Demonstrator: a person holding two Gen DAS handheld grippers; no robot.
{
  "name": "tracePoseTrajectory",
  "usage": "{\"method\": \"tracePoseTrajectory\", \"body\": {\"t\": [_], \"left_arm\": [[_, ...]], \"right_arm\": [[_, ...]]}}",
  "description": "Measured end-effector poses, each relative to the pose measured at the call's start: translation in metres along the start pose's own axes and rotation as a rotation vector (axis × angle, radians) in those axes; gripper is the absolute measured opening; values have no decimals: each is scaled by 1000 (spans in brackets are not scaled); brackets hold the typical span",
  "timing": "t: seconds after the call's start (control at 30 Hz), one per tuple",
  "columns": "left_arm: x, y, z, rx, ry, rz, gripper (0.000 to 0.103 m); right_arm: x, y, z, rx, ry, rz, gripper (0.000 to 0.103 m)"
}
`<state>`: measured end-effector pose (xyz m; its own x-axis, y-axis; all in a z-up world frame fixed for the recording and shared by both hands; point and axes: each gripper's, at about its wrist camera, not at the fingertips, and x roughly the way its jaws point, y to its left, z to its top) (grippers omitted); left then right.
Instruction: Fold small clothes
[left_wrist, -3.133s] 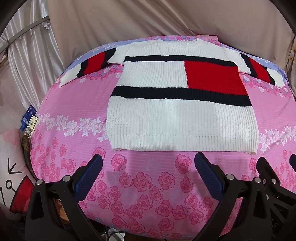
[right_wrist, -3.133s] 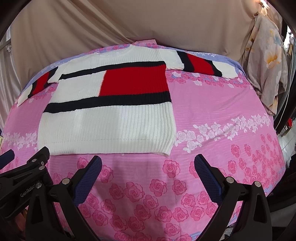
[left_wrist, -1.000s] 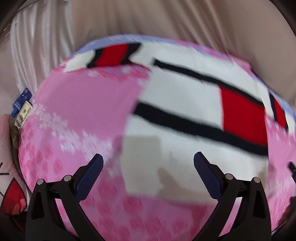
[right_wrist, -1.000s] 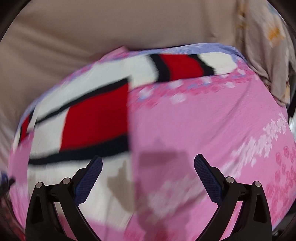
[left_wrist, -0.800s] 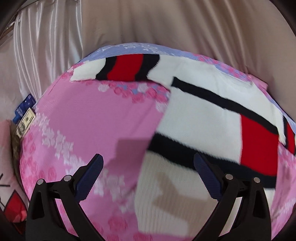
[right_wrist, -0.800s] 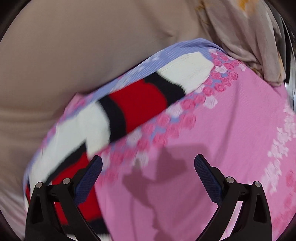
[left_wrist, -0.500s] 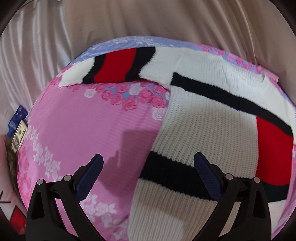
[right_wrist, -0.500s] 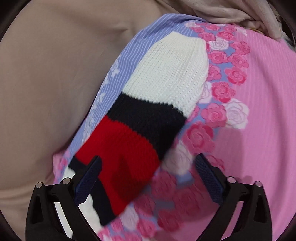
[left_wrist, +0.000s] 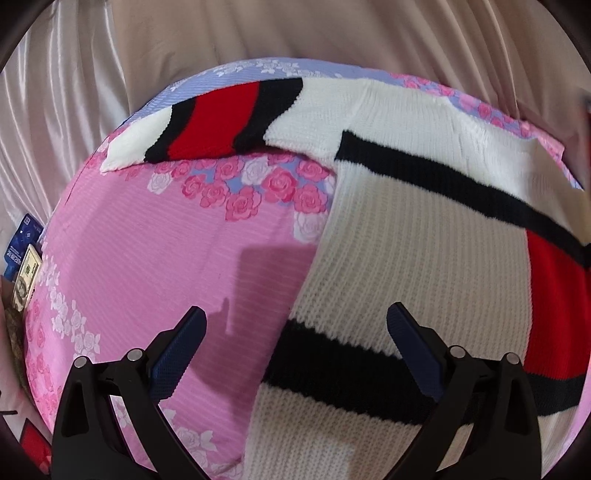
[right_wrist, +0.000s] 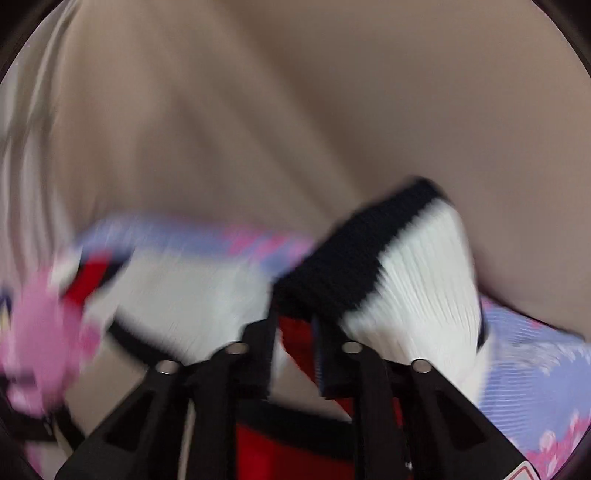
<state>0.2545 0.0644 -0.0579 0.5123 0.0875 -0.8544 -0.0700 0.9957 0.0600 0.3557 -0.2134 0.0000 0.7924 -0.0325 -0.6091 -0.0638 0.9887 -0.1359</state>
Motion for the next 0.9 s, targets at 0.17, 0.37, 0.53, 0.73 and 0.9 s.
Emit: {"method": "tracePoseTrajectory", "body": {"t": [0.17, 0.37, 0.53, 0.73, 0.9], "left_arm": [[3, -4, 24, -10, -11, -85, 97], [23, -30, 65, -35, -16, -241, 97], [16, -55, 74, -28, -78, -250, 97], [12, -44, 59, -11, -68, -248, 97], [12, -13, 53, -37, -87, -225, 97]], "right_arm": [[25, 48, -73, 26, 191, 3, 28], [-6, -9, -112, 400, 223, -1, 46], [6, -41, -108, 587, 194, 33, 51], [44, -30, -100, 634, 189, 28, 46], [28, 27, -44, 518, 73, 245, 13]]}}
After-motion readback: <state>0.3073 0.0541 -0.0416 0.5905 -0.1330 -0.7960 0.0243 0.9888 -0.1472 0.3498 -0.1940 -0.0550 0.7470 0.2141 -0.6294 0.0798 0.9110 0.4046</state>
